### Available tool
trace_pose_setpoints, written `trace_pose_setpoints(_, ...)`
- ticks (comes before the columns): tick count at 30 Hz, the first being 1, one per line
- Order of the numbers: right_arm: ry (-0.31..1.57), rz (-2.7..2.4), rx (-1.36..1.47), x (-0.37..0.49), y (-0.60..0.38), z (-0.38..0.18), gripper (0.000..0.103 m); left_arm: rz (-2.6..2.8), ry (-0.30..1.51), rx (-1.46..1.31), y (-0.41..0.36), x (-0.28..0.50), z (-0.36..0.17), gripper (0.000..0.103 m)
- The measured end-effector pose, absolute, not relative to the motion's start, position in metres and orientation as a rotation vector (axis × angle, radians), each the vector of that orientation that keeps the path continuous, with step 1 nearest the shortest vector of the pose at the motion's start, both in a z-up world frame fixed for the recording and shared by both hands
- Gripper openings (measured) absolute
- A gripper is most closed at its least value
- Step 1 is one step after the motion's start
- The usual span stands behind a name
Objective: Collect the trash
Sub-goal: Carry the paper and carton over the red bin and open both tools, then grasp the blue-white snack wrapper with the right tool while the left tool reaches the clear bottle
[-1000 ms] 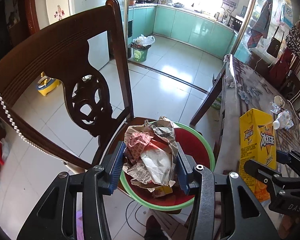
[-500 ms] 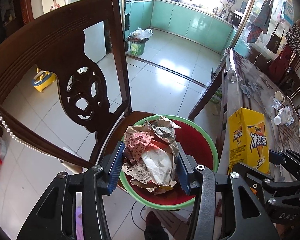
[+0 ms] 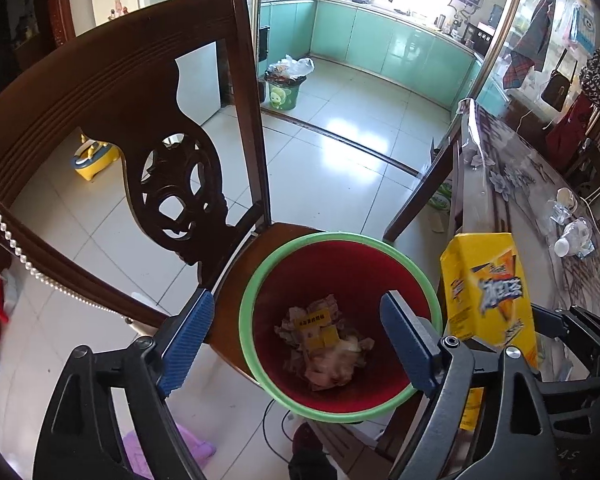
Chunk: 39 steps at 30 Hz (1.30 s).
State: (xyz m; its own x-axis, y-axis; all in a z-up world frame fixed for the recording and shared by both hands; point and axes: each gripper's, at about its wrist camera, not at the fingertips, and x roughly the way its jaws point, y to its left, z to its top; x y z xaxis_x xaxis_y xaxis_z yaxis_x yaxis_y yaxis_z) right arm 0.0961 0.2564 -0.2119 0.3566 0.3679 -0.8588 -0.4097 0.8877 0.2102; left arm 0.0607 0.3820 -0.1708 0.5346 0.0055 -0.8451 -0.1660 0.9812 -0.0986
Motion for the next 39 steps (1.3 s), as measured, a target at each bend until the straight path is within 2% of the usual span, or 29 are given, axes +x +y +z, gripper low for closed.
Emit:
trace_pose_setpoints(7, 1.075, 0.525, -0.009, 0.090, 0.248, -0.204, 0.078, 0.104, 0.996, -0.185, 0.375, 0.052, -0.161, 0.085)
trace_pose_setpoints(14, 1.024, 0.520, 0.062, 0.068, 0.202, -0.173, 0.078, 0.034, 0.951, -0.218, 0.339, 0.032, -0.121, 0.085)
trace_pose_setpoints(26, 0.907, 0.306, 0.164, 0.036, 0.023, -0.116, 0.078, -0.225, 0.827, -0.134, 0.193, 0.026, -0.056, 0.085)
trace_pose_setpoints(33, 0.843, 0.136, 0.157, 0.020, -0.102, -0.090, 0.078, -0.336, 0.820, -0.096, 0.104, 0.038, -0.048, 0.086)
trace_pose_setpoints(39, 0.851, 0.006, 0.106, 0.054, -0.203, -0.089, 0.078, -0.374, 0.839, -0.048, 0.050, 0.048, -0.049, 0.086)
